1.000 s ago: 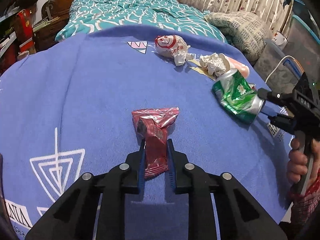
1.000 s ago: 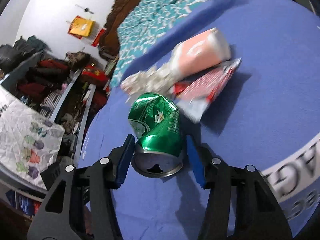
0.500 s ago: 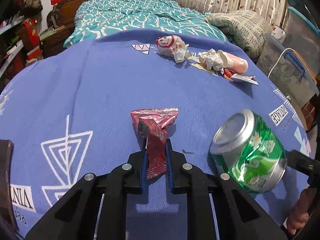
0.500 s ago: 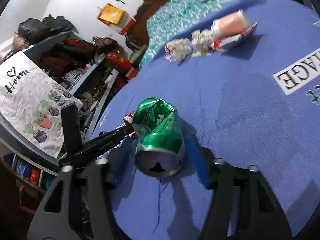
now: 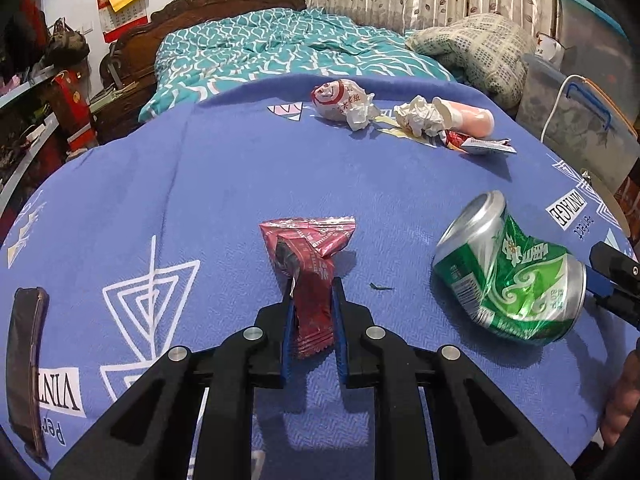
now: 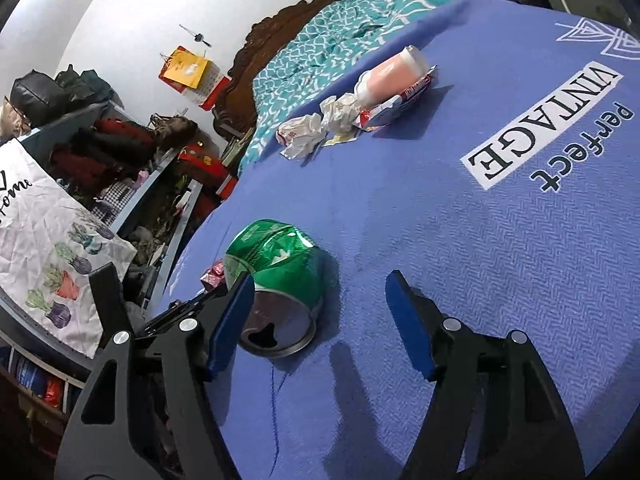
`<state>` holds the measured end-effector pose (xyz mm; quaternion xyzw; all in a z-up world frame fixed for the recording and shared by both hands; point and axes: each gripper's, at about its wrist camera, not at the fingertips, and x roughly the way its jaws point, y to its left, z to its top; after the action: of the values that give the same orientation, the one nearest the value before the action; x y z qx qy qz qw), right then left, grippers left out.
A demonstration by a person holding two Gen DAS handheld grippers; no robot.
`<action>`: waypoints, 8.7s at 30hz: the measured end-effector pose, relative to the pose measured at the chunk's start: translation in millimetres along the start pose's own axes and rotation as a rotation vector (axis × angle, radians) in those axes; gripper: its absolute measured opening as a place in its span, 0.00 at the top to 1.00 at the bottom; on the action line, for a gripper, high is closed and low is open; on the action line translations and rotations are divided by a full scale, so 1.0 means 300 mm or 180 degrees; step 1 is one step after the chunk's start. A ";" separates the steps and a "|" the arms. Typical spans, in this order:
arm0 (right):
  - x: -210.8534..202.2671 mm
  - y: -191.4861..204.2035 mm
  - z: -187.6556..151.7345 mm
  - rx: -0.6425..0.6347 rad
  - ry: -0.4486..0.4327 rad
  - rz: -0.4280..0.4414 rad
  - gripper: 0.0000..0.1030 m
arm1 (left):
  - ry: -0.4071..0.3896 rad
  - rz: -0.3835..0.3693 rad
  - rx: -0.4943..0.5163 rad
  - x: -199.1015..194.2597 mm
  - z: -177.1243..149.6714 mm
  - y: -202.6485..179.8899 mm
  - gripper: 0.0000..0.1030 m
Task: Collect trash
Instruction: 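Close the right tool on the green can, then lift the green can with the right tool while the left tool holds the red wrapper, then carry the red wrapper and green can with both tools to the beige bin, then open both tools over the beige bin to drop the wrapper and can, then move both open tools back over the bed toward the remaining trash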
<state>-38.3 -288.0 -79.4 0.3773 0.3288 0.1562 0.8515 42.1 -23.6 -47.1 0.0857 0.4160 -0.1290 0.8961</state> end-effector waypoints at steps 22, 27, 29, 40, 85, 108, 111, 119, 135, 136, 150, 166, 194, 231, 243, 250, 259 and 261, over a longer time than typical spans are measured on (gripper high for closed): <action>-0.013 -0.004 -0.015 0.0004 -0.0029 0.0016 0.34 | -0.0013 -0.0067 -0.0052 0.002 -0.007 0.009 0.84; -0.018 -0.006 -0.015 0.0003 0.0002 0.0018 0.33 | -0.0002 -0.0072 -0.0061 0.003 -0.009 0.008 0.84; -0.017 -0.002 -0.012 0.0002 0.0052 0.0032 0.32 | -0.0002 -0.0075 -0.0065 0.003 -0.009 0.007 0.84; 0.089 0.002 0.129 0.0129 0.0699 0.0231 0.32 | -0.0006 -0.0128 -0.0054 0.006 -0.003 0.012 0.83; -0.113 -0.044 -0.025 0.0433 0.0495 0.0126 0.47 | -0.0032 -0.0056 0.0098 -0.003 -0.003 -0.014 0.82; -0.113 -0.071 -0.016 0.0609 0.0339 0.0220 0.81 | 0.0071 -0.1030 -0.0149 -0.029 -0.001 -0.002 0.93; -0.154 -0.106 0.008 0.0700 0.0216 0.0247 0.82 | 0.0072 -0.1236 -0.0078 -0.049 0.014 -0.071 0.93; -0.306 -0.276 0.055 0.0949 -0.0190 0.0153 0.82 | 0.0182 -0.1600 0.0364 -0.040 0.120 -0.354 0.92; -0.906 -0.841 0.425 0.1262 -0.1572 -0.0955 0.82 | 0.0508 -0.2307 0.1559 0.128 0.487 -1.425 0.92; -0.922 -0.882 0.456 0.1275 -0.1588 -0.1048 0.82 | 0.0545 -0.2326 0.1584 0.145 0.495 -1.471 0.92; -0.955 -1.032 0.521 0.1277 -0.1818 -0.1574 0.36 | 0.0656 -0.2112 0.1725 0.310 0.501 -1.809 0.45; -0.726 -0.406 0.135 0.0737 -0.1729 -0.1705 0.26 | -0.0229 -0.1719 0.1635 -0.019 0.293 -1.199 0.44; -0.440 0.004 -0.137 0.0486 -0.1427 -0.2163 0.04 | -0.0875 -0.0681 0.1106 -0.068 0.086 -0.563 0.34; -0.436 0.008 -0.147 0.0419 -0.1469 -0.2193 0.04 | -0.1128 -0.0554 0.0820 -0.095 0.082 -0.496 0.08; -0.423 0.014 -0.141 0.0337 -0.1421 -0.2176 0.04 | -0.1022 -0.0571 0.0676 -0.074 0.096 -0.473 0.08; -0.408 0.021 -0.123 0.0273 -0.1396 -0.2183 0.04 | -0.1014 -0.0660 0.0603 -0.076 0.096 -0.454 0.08; -0.289 0.070 -0.005 -0.0130 -0.0965 -0.1751 0.18 | -0.0666 -0.0789 0.0126 -0.038 0.165 -0.304 0.08; -0.235 0.084 0.039 -0.0240 -0.0781 -0.1583 0.33 | -0.0725 -0.0705 -0.0175 -0.038 0.193 -0.203 0.08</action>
<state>-82.6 -313.8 -23.7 0.2692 0.2997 -0.0922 0.9106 58.4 -94.9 -4.0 -0.0005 0.3220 -0.2245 0.9198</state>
